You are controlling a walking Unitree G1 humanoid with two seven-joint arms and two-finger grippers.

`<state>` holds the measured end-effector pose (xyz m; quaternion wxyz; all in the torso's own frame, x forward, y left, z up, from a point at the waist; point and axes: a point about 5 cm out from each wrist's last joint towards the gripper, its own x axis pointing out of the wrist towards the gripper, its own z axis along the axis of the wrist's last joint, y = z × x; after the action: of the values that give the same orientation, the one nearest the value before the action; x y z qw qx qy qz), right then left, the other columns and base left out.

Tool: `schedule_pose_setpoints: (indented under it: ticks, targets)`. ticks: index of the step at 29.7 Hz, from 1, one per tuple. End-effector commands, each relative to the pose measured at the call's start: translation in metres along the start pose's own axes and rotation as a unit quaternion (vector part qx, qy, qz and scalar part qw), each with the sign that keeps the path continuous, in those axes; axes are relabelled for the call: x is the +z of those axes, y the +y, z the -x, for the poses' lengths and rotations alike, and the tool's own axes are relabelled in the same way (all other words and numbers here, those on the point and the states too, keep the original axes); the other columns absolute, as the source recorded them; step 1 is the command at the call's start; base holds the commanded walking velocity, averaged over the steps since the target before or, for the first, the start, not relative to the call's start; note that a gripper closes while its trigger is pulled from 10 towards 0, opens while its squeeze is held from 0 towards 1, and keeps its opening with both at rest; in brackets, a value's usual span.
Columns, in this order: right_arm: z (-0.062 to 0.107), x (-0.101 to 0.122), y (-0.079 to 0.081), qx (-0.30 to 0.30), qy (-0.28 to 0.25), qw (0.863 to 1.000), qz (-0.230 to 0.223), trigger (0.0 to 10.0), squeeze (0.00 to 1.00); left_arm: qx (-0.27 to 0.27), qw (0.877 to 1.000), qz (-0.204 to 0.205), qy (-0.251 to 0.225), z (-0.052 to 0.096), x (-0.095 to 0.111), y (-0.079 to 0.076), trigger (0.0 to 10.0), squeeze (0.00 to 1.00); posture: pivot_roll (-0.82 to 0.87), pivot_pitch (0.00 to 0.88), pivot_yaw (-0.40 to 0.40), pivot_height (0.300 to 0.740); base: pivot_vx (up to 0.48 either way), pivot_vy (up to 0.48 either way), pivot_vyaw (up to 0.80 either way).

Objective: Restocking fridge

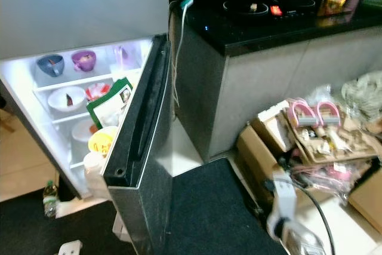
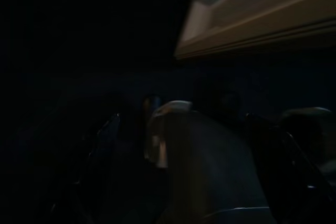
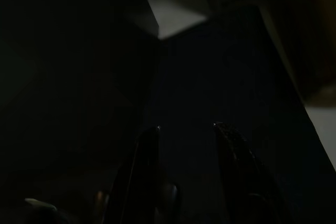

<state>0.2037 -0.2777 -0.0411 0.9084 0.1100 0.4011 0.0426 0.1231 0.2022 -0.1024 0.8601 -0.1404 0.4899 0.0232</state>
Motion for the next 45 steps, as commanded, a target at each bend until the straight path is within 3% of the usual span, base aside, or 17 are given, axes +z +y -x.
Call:
schedule_pose_setpoints:
  ticks: [1,2,5,19,29,34,44,45]
  targets:
    - [0.003,-0.016,-0.005,-0.036,0.018,0.999,-0.006,10.0,0.0,0.005,1.0,0.006,0.013,0.002,-0.009,0.0,10.0,0.0,-0.04,0.0,-0.004,0.74,0.0,0.0,0.75]
    - [0.003,-0.016,-0.005,-0.036,0.018,0.999,-0.006,10.0,0.0,0.005,1.0,0.006,0.013,0.002,-0.009,0.0,10.0,0.0,-0.04,0.0,-0.004,0.74,0.0,0.0,0.75]
    - [0.015,-0.047,-0.016,-0.089,0.06,0.994,-0.017,10.0,0.0,0.005,1.0,0.005,0.013,0.002,-0.009,0.0,10.0,0.0,-0.04,0.0,-0.004,0.74,0.0,0.0,0.74]
    - [0.029,-0.092,-0.015,-0.13,0.116,0.984,-0.038,10.0,0.0,0.005,1.0,0.006,0.012,0.001,-0.008,-0.001,10.0,0.0,-0.05,0.0,0.001,0.74,0.0,0.0,0.73]
    - [0.029,-0.097,-0.013,-0.137,0.122,0.982,-0.044,10.0,0.0,0.002,1.0,0.004,0.014,0.001,-0.01,-0.003,10.0,0.0,-0.05,0.0,0.002,0.74,0.0,0.0,0.72]
    - [0.029,-0.096,-0.013,-0.139,0.108,0.982,-0.07,10.0,0.0,-0.006,1.0,-0.002,0.016,0.001,-0.01,-0.002,10.0,0.0,-0.05,0.0,-0.002,0.74,0.0,0.0,0.0]
    - [0.016,-0.078,-0.001,-0.064,0.086,0.993,-0.042,10.0,0.0,-0.013,1.0,-0.013,0.023,0.001,-0.01,-0.004,10.0,0.0,-0.05,0.0,0.001,0.74,0.0,-0.442,0.0]
    - [0.005,-0.059,0.013,0.004,0.066,0.998,-0.014,10.0,0.0,-0.008,1.0,0.005,0.019,0.0,-0.01,-0.004,10.0,0.0,-0.05,0.0,0.005,0.74,0.0,0.0,0.0]
